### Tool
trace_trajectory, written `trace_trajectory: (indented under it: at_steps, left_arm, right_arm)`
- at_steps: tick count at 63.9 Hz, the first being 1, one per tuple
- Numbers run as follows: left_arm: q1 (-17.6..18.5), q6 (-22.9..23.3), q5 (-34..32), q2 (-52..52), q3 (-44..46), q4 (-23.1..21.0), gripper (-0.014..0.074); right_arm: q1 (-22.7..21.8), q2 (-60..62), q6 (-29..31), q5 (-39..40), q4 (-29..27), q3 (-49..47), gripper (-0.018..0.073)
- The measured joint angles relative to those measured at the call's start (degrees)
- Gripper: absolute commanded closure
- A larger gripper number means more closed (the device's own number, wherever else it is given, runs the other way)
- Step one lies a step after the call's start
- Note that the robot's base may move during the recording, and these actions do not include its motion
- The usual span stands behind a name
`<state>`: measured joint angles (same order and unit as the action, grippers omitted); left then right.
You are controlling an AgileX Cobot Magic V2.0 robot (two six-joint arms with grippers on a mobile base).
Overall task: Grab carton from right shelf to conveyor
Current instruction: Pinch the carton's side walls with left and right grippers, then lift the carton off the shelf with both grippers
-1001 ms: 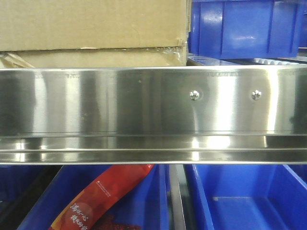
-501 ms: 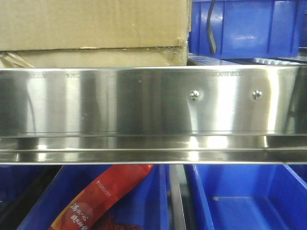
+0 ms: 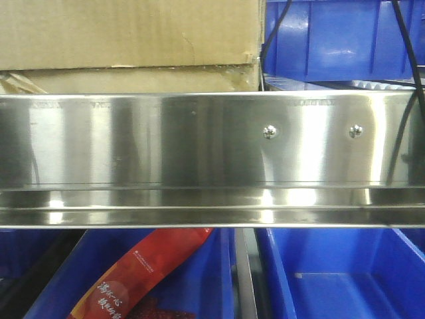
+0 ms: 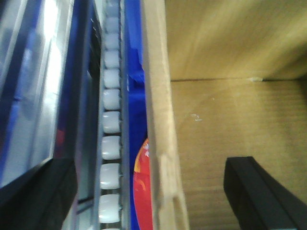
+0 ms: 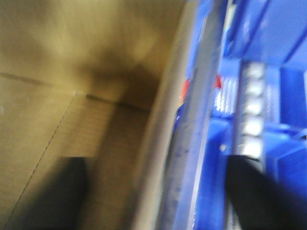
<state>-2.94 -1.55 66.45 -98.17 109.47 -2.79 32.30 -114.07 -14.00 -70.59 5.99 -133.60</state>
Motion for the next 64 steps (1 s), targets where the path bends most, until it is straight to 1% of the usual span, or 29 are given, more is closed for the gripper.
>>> trace_trajectory:
  at_steps: [1, 2, 3, 8, 9, 12, 13, 16, 18, 25, 34, 45, 53, 56, 64]
  left_arm:
    - [0.0, 0.0, 0.0, 0.0, 0.0, 0.0, 0.0176]
    - [0.0, 0.0, 0.0, 0.0, 0.0, 0.0, 0.0214]
    - [0.0, 0.0, -0.11, 0.0, 0.0, 0.0, 0.0259]
    - [0.0, 0.0, -0.41, 0.0, 0.0, -0.57, 0.0442]
    - [0.0, 0.0, -0.78, 0.0, 0.03, -0.86, 0.0505]
    - [0.0, 0.0, -1.24, 0.0, 0.17, -1.42, 0.0637]
    - [0.11, 0.0, -1.24, 0.0, 0.28, -1.42, 0.065]
    - [0.11, 0.0, -1.24, 0.0, 0.28, -1.29, 0.0589]
    - [0.11, 0.0, -1.24, 0.0, 0.28, -1.16, 0.058]
    - [0.11, 0.0, -1.12, 0.0, 0.28, -1.16, 0.0608]
    - [0.11, 0.0, -0.38, 1.2, 0.17, -1.26, 0.0608]
    - [0.23, 0.0, 1.82, 6.87, 0.17, -1.8, 0.0613]
    - [1.67, 0.54, 2.74, 11.08, 0.17, -2.31, 0.0613]
    - [2.43, 1.55, 2.8, 12.51, 0.17, -2.31, 0.0613]
    - [5.88, 4.13, 3.04, 16.05, 0.17, -0.93, 0.0613]
  right_arm:
    - [0.0, 0.0, 0.0, 0.0, 0.0, 0.0, 0.0565]
    - [0.0, 0.0, 0.0, 0.0, -0.13, 0.0, 0.0619]
    - [0.0, 0.0, -0.04, 0.0, -0.42, 0.0, 0.0655]
    - [0.0, 0.0, -0.19, -0.2, -0.43, 0.0, 0.062]
    - [0.0, 0.0, -0.33, -0.2, -0.43, 0.0, 0.0619]
    - [0.0, 0.0, -0.32, 0.02, -0.43, 0.0, 0.0622]
    - [0.0, 0.0, -0.32, 0.02, -0.43, 0.0, 0.0624]
    - [0.0, 0.0, -0.42, -0.32, -0.43, 0.0, 0.063]
    - [0.0, 0.0, -0.42, -0.32, -0.54, 0.0, 0.0629]
    - [0.0, 0.0, -0.42, -0.32, -0.53, 0.0, 0.0629]
    - [0.0, 1.24, -0.52, -0.74, -0.81, 0.0, 0.0629]
    - [0.0, 6.21, -0.64, -1.08, -1.23, -0.11, 0.0629]
    - [0.0, 10.56, -0.64, -1.35, -0.93, -0.57, 0.0629]
    - [0.0, 12.18, -0.42, -1.35, -0.65, -0.57, 0.0629]
    - [0.0, 16.51, 1.23, -1.35, 0.16, 1.96, 0.0629]
